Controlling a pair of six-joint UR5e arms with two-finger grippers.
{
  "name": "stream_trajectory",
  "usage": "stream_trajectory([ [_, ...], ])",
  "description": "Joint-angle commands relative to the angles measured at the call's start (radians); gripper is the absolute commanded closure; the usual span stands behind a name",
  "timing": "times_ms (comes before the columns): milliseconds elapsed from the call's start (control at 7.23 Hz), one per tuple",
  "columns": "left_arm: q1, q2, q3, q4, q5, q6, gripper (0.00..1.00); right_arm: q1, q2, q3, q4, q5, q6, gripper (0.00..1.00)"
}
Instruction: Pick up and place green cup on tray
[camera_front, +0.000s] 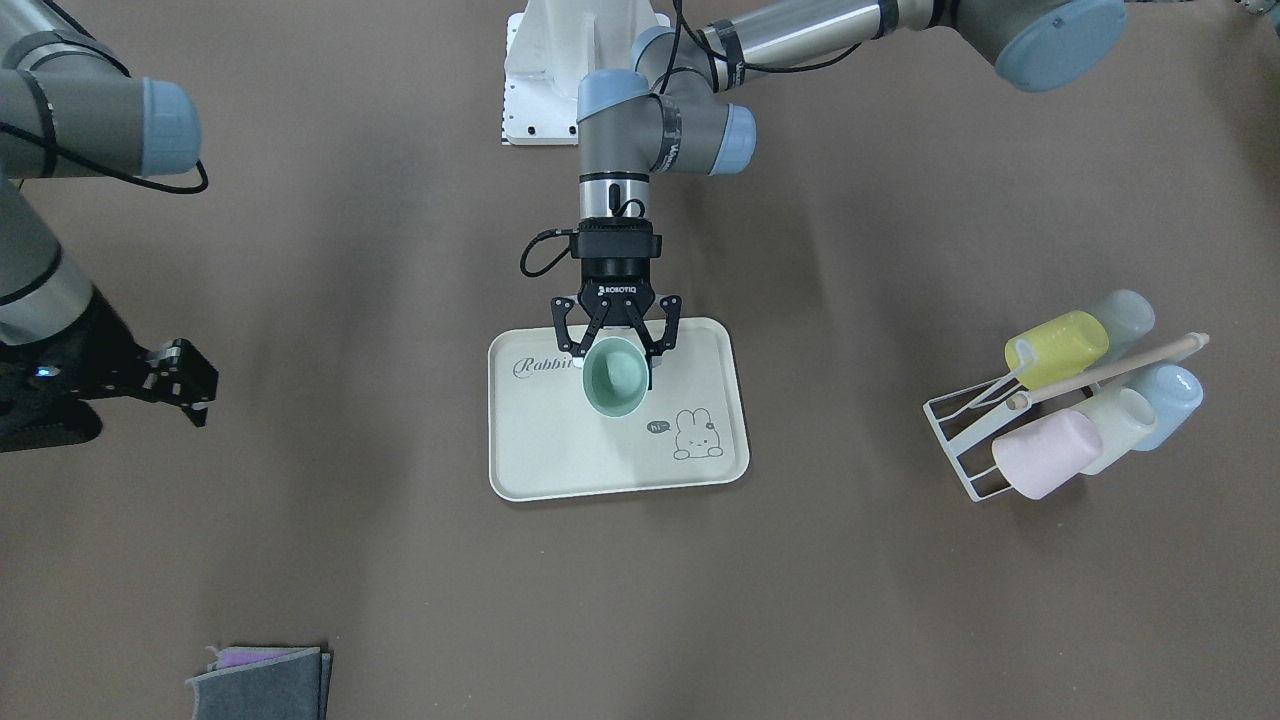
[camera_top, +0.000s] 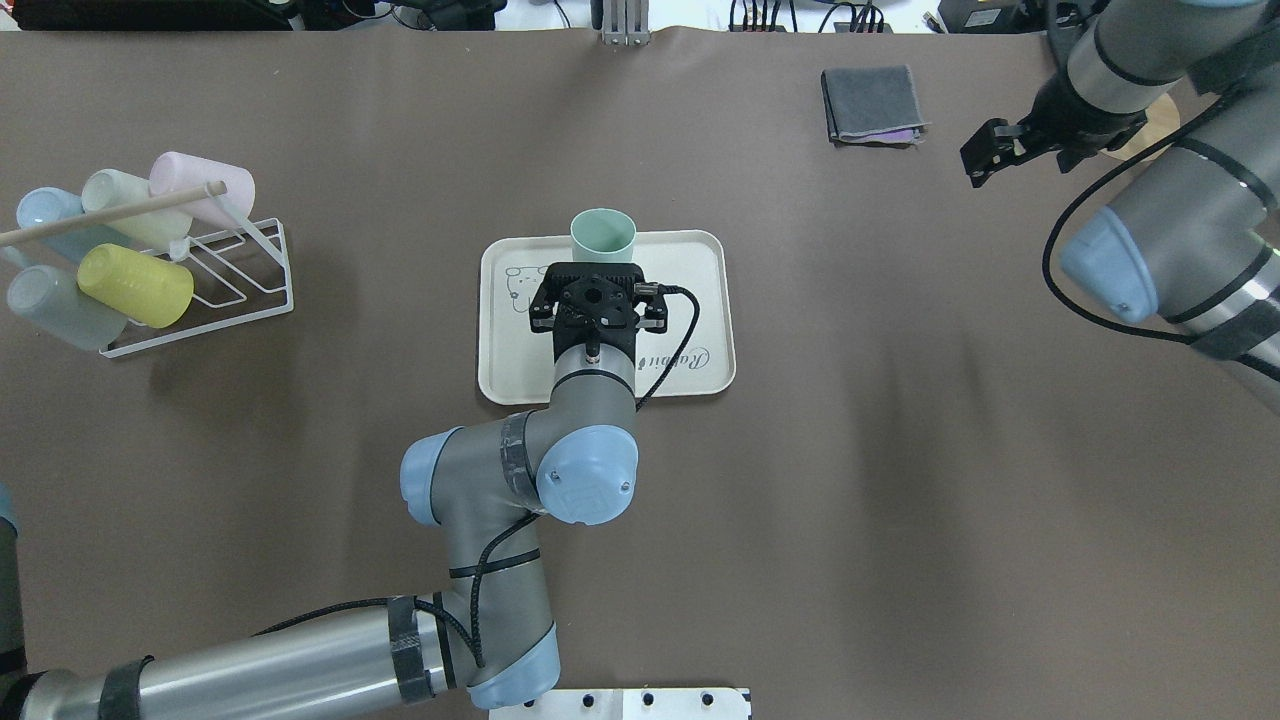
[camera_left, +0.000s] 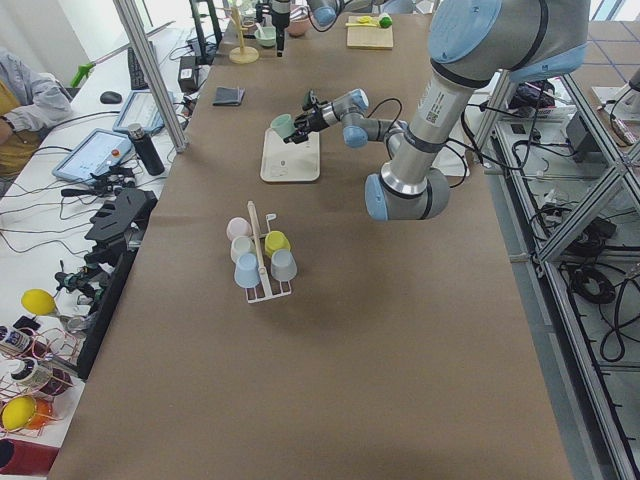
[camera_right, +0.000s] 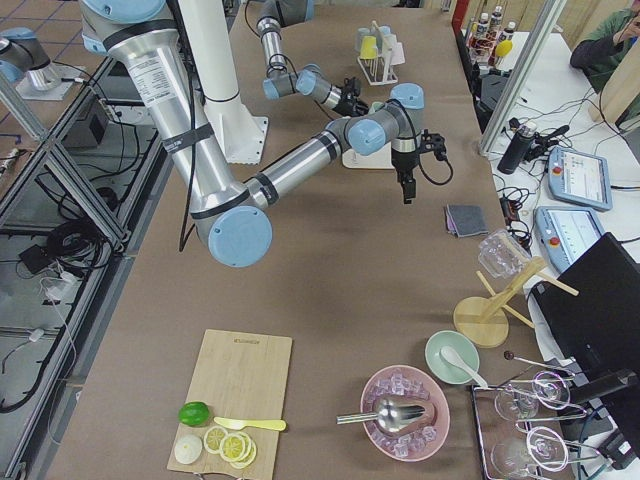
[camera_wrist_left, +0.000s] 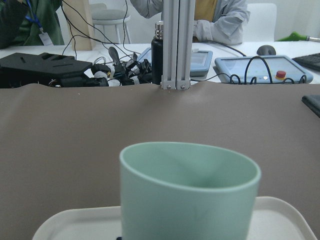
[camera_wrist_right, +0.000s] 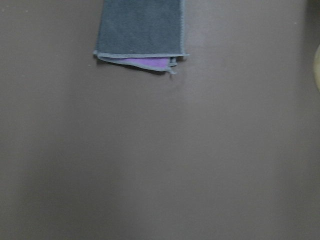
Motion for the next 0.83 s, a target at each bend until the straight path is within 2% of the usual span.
stream_trajectory([
  [0, 0.040, -0.028, 0.098, -0.023, 0.130, -0.001, 0.84, 0.147, -0.101, 0.002, -0.016, 0.009, -0.194, 0.00],
  [277, 0.046, -0.029, 0.102, -0.027, 0.173, -0.013, 0.84, 0.264, -0.213, -0.013, -0.016, 0.006, -0.266, 0.00],
  [553, 0.057, -0.038, 0.127, -0.029, 0.184, -0.059, 0.84, 0.403, -0.270, -0.022, -0.019, 0.026, -0.324, 0.00],
  [691, 0.058, -0.038, 0.165, -0.029, 0.191, -0.082, 0.84, 0.448, -0.311, -0.025, -0.034, 0.087, -0.374, 0.00],
])
